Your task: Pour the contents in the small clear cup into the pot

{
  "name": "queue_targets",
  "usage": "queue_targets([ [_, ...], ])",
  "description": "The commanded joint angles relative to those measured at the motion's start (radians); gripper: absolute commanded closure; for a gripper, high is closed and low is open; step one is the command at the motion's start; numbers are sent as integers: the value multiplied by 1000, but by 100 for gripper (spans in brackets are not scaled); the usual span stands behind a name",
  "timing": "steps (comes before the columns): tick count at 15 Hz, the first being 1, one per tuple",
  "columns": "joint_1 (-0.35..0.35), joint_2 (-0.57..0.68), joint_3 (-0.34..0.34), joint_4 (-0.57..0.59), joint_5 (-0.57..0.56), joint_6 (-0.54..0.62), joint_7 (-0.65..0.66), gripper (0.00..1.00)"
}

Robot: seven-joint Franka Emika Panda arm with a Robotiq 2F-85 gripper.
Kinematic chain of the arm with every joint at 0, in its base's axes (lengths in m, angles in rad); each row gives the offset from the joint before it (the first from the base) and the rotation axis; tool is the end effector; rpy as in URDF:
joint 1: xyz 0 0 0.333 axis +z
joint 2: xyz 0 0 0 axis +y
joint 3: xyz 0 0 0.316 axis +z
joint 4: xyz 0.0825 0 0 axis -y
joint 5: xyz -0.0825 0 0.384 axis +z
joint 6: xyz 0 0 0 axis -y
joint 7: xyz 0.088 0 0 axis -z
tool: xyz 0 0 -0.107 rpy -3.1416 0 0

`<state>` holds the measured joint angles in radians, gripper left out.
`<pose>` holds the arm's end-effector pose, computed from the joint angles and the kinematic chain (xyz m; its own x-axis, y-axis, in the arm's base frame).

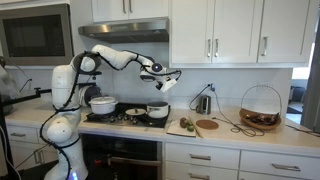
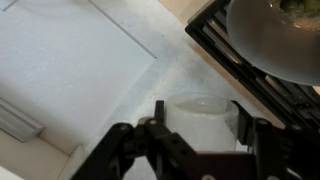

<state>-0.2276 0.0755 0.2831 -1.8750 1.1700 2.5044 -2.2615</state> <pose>0.6219 0.0234 0.5291 -0.2061 0.7490 0.6297 0.7483 -0.2940 0.5946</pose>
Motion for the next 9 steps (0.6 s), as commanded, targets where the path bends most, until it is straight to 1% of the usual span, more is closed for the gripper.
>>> queue_targets([
  [1,51,-80,-135,-89,231,-142,-111,61],
  [3,64,-106,-207,-141,350,-241,-140,61],
  [4,69,-119,-240,-170,390,-278,-147,61],
  [6,77,-136,-289,-216,432,-315,-150,61],
  [7,81,-140,-303,-231,435,-314,-157,61],
  [8,91,-93,-307,-172,395,-301,-126,36],
  [9,90,-100,-317,-190,401,-306,-127,36],
])
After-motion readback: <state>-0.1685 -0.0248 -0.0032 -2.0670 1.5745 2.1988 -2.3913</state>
